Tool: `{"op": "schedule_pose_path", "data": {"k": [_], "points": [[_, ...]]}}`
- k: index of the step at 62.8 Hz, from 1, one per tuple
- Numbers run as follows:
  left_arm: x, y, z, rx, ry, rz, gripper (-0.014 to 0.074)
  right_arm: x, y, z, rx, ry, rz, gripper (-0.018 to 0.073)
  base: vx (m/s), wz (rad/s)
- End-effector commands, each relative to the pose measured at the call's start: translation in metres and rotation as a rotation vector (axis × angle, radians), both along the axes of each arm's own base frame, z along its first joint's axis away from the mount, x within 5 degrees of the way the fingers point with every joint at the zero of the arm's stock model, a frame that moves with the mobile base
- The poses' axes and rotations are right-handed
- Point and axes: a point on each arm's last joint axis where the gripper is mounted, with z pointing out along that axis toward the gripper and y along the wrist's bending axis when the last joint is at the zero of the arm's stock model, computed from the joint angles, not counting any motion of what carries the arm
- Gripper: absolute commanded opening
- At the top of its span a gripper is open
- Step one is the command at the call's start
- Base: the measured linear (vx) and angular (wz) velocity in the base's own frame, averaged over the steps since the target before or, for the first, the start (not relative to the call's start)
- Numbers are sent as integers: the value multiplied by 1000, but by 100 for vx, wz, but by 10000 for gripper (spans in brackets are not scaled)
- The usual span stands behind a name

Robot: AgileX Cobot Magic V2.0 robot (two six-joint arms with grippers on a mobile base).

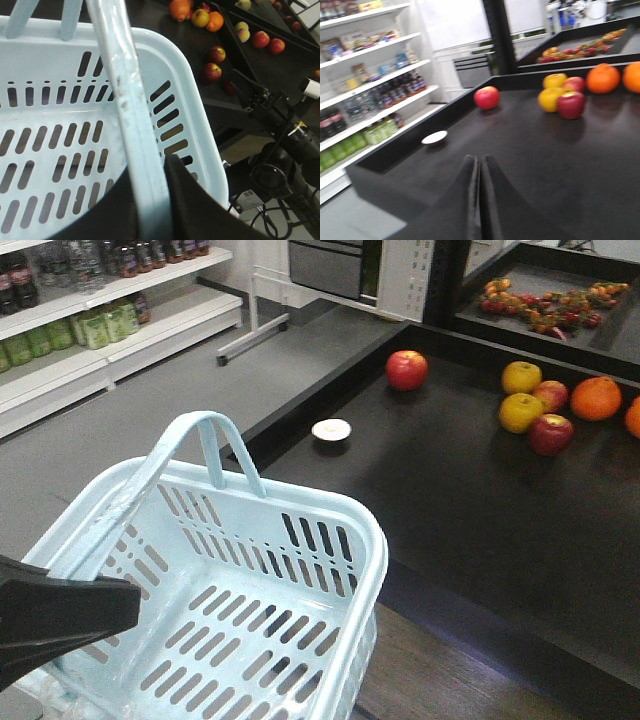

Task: Pick three apples into basket with both arms
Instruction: 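Drive the base up to the table with red apples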

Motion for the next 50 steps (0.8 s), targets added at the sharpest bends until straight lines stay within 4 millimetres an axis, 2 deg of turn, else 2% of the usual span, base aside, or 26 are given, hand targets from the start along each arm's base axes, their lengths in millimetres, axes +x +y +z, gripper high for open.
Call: {"op": "schedule_pose_path", "data": {"k": [1, 27, 50], "points": [[-1, -1, 17, -94, -46, 23, -7, 0, 0, 3, -11, -68, -8, -4, 15, -60], [-1, -1, 17, -94, -46, 23, -7, 0, 0, 3, -11, -68, -8, -4, 14, -56], [-1, -1, 17, -94, -46, 23, -7, 0, 0, 3, -11, -68, -8, -4, 10, -42]]}}
